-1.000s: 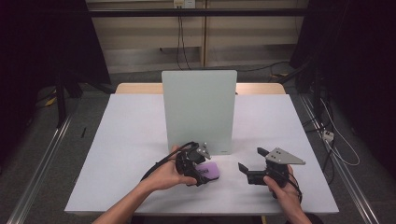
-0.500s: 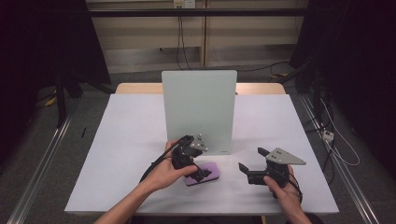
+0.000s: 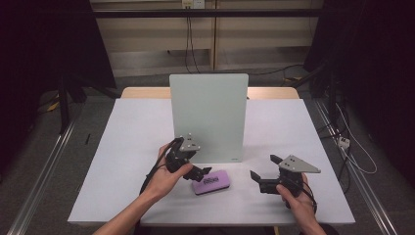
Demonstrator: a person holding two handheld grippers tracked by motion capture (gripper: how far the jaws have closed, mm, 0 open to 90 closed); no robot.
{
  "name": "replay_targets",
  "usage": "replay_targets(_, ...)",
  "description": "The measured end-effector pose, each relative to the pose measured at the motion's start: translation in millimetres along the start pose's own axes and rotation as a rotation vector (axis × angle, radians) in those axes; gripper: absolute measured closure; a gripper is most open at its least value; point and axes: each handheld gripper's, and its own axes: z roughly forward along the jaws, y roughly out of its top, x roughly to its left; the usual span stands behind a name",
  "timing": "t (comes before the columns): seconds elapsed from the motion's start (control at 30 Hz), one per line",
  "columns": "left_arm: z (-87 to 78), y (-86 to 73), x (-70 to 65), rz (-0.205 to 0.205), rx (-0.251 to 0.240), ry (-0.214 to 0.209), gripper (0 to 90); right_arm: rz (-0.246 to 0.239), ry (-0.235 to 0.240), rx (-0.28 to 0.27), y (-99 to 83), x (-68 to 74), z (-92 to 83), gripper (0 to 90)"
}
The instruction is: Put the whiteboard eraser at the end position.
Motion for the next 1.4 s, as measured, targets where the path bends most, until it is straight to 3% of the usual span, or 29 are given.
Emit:
replay_targets(0.07, -6.4, -2.1, 1.9, -0.004, 0.0, 0.027, 6.1, -0.001, 0.0, -0.001, 0.0, 0.2, -0.2, 6.4)
replay_targets(0.17, -14.5, -9.6, 7.5, -0.044, -0.034, 0.022, 6.0, -0.001, -0.003, -0.001, -0.1, 0.1, -0.8, 6.4)
replay_targets(0.3, -23.5, -19.0, 10.3, -0.058, -0.042, 0.065, 6.0, 0.001, -0.003, -0.003, -0.1, -0.5, -1.3, 6.4)
replay_targets(0.37, -28.3, -24.8, 15.2, -0.091, -0.079, 0.031, 5.6, 0.001, -0.003, -0.003, -0.2, -0.6, -1.2, 6.4)
replay_targets(0.5, -38.7, -33.8, 18.7, -0.115, -0.109, 0.082, 5.2, 0.003, -0.002, 0.0, -0.1, -0.3, -0.5, 6.4)
replay_targets(0.73, -56.2, -49.1, 19.4, -0.117, -0.11, 0.117, 4.8, 0.004, -0.003, 0.0, -0.3, 0.1, -0.2, 6.4)
replay_targets(1.1, -86.3, -80.5, 14.8, -0.185, -0.151, 0.187, 5.1, 0.004, -0.01, 0.002, -1.4, 1.4, -2.0, 6.4)
replay_targets(1.27, -90.5, -96.2, 17.9, -0.188, -0.194, 0.214, 5.0, 0.011, -0.016, 0.004, -2.1, 0.7, -2.8, 6.4)
replay_targets(1.4, -89.1, -107.0, 17.6, -0.238, -0.206, 0.204, 5.4, 0.003, -0.017, 0.006, -2.4, 0.7, -3.5, 6.4)
